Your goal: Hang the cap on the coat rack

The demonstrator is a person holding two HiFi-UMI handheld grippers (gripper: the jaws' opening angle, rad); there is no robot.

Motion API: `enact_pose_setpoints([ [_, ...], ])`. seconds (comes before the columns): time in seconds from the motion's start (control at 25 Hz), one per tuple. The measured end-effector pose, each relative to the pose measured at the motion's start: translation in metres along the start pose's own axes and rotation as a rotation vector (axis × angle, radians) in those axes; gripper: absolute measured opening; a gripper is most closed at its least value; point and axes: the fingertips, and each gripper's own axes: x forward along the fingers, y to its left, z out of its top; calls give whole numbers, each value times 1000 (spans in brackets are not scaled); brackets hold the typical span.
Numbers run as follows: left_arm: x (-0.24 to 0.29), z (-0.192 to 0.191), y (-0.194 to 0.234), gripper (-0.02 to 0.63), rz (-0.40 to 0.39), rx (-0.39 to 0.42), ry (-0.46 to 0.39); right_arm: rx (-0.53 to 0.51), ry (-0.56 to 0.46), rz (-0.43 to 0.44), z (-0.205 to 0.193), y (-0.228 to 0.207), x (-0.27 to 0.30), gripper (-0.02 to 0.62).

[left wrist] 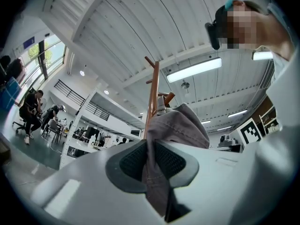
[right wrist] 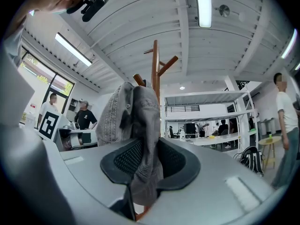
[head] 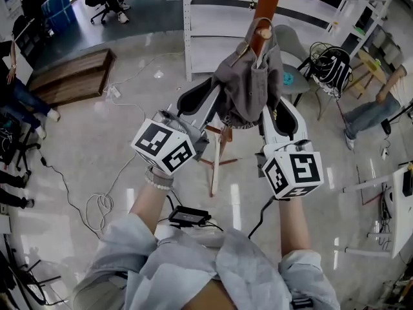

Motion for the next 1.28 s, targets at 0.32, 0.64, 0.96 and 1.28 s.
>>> enact_pose_setpoints([
  [0.32, 2, -16, 9, 59, 6, 24, 22, -2, 39, -8, -20, -6, 9, 104],
  [0.64, 6, -29, 14, 60, 13, 44, 48, -40, 55, -26, -33, -11, 14, 104],
  [0.96, 10, -30, 16, 60, 8, 34, 48, -40, 29, -30, -32, -14, 15, 107],
  [1.28, 6, -32, 15, 61, -3, 26, 57, -70, 16, -47, -32, -16, 10, 114],
])
